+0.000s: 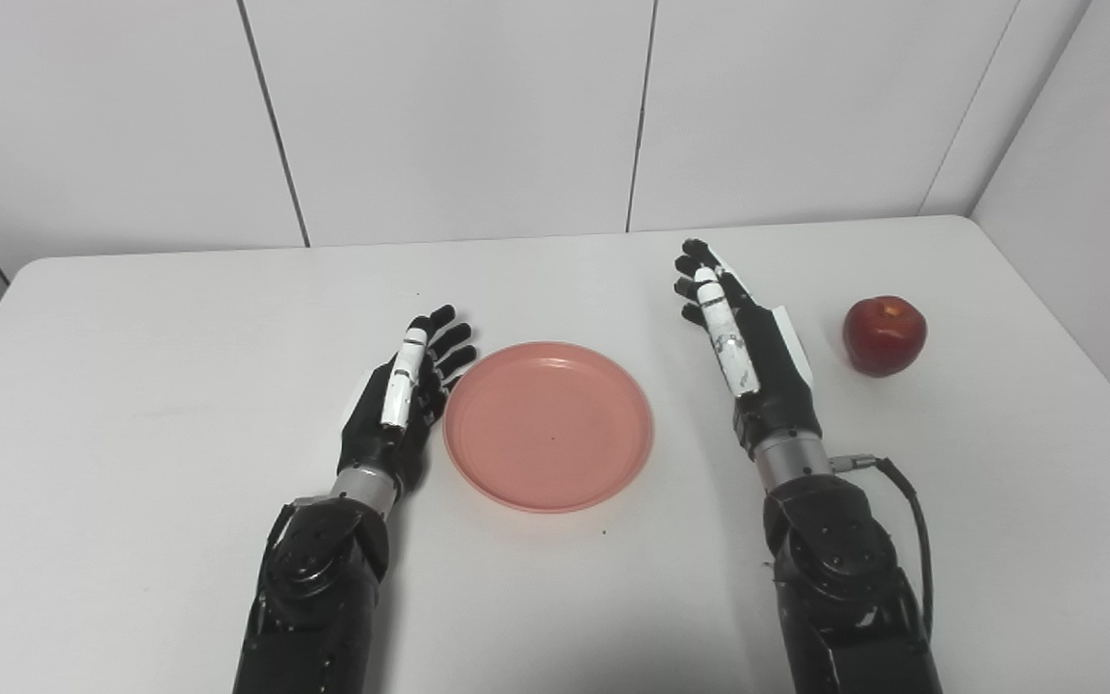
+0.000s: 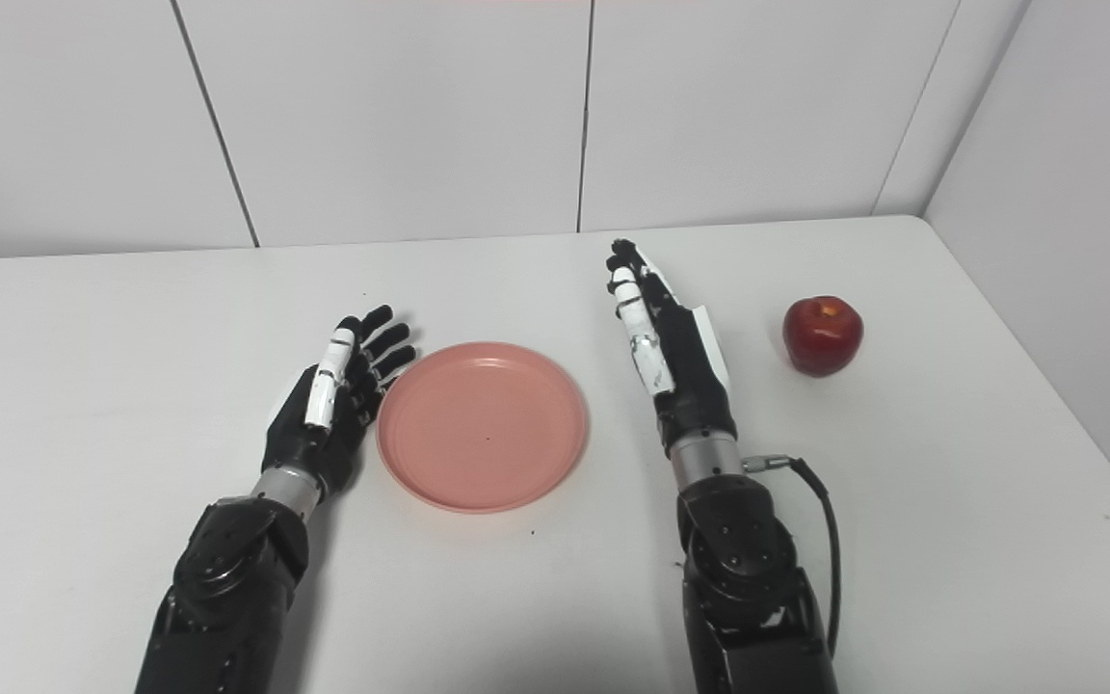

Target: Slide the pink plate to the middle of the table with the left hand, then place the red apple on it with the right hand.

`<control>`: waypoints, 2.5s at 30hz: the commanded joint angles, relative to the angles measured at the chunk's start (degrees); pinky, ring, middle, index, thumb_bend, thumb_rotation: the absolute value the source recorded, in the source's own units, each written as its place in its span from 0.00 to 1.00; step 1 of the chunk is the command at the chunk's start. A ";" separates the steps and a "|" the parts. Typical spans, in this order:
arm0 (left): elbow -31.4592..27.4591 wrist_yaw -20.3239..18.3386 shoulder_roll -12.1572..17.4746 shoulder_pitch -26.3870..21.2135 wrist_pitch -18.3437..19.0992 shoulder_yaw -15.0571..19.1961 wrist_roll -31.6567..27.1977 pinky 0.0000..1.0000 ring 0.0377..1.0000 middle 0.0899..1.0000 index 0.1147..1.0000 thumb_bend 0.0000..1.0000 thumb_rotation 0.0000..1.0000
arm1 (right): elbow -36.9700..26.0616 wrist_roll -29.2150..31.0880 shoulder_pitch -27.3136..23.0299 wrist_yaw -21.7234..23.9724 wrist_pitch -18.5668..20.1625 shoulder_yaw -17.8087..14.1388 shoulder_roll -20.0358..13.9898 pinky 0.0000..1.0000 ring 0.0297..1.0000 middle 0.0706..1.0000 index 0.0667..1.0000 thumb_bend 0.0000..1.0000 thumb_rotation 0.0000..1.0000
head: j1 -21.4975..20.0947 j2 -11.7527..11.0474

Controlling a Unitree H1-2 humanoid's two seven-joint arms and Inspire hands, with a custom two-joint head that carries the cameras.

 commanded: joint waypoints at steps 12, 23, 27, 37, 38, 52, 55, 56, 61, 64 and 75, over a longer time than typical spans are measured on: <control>-0.09 -2.61 1.57 0.56 -2.55 1.47 -1.45 0.87 0.87 0.88 0.86 0.41 1.00 | -6.01 -7.76 -5.21 -1.33 1.19 -1.02 -4.91 0.79 0.83 0.86 0.86 0.46 0.73 | -5.79 -1.80; 2.08 -3.07 2.19 0.19 -4.44 2.11 -1.82 0.86 0.87 0.87 0.86 0.41 1.00 | -6.68 -18.38 -7.28 -1.83 2.53 -1.28 -9.39 0.77 0.83 0.85 0.85 0.70 0.59 | -8.16 -3.12; 2.75 -3.55 2.39 0.13 -5.02 2.54 -2.10 0.86 0.87 0.87 0.86 0.41 1.00 | -7.32 -21.28 -7.72 -1.49 3.31 -1.82 -10.60 0.76 0.82 0.83 0.85 0.76 0.56 | -8.54 -3.40; 3.98 -4.47 2.58 -0.15 -5.83 3.65 -2.78 0.87 0.87 0.88 0.86 0.42 1.00 | -7.75 -25.32 -8.01 -0.90 3.72 -4.88 -12.39 0.78 0.84 0.85 0.88 0.83 0.48 | -9.92 -3.90; 4.00 -4.49 2.58 -0.18 -5.74 3.77 -2.97 0.87 0.87 0.88 0.86 0.42 1.00 | -7.67 -25.59 -7.98 -0.77 3.74 -5.24 -12.72 0.78 0.84 0.85 0.88 0.83 0.48 | -10.22 -4.00; 4.42 -4.99 2.78 -0.11 -5.68 4.34 -4.11 0.89 0.88 0.89 0.87 0.41 1.00 | -4.75 -29.21 -6.50 -1.28 3.67 -9.03 -16.04 0.74 0.85 0.88 0.92 0.93 0.52 | -10.63 -4.17; 4.53 -5.17 2.84 -0.16 -5.58 4.52 -4.43 0.89 0.88 0.89 0.87 0.41 1.00 | -3.71 -30.64 -6.28 -0.75 3.83 -9.54 -16.45 0.73 0.85 0.89 0.92 0.97 0.54 | -11.09 -4.11; 4.55 -5.29 2.88 -0.15 -5.61 4.55 -4.49 0.89 0.88 0.89 0.87 0.41 1.00 | -3.37 -31.08 -6.28 -0.62 3.89 -9.72 -16.46 0.73 0.86 0.89 0.92 0.97 0.54 | -11.21 -4.12; 4.54 -5.49 2.93 -0.19 -5.40 4.79 -4.73 0.89 0.88 0.89 0.88 0.41 1.00 | -1.02 -30.92 -5.98 -1.81 3.27 -10.09 -17.04 0.73 0.86 0.90 0.92 1.00 0.54 | -11.30 -4.11; 4.32 -5.37 2.96 -0.12 -5.26 4.77 -4.89 0.89 0.88 0.89 0.88 0.41 1.00 | 0.44 -31.10 -5.81 -1.58 3.58 -10.22 -17.54 0.75 0.86 0.90 0.92 1.00 0.56 | -11.44 -3.95; 4.28 -5.47 3.31 0.06 -5.27 4.61 -5.20 0.89 0.89 0.89 0.88 0.41 1.00 | 4.80 -30.87 -5.81 -1.16 3.83 -10.28 -17.83 0.70 0.84 0.89 0.92 1.00 0.54 | -11.39 -3.63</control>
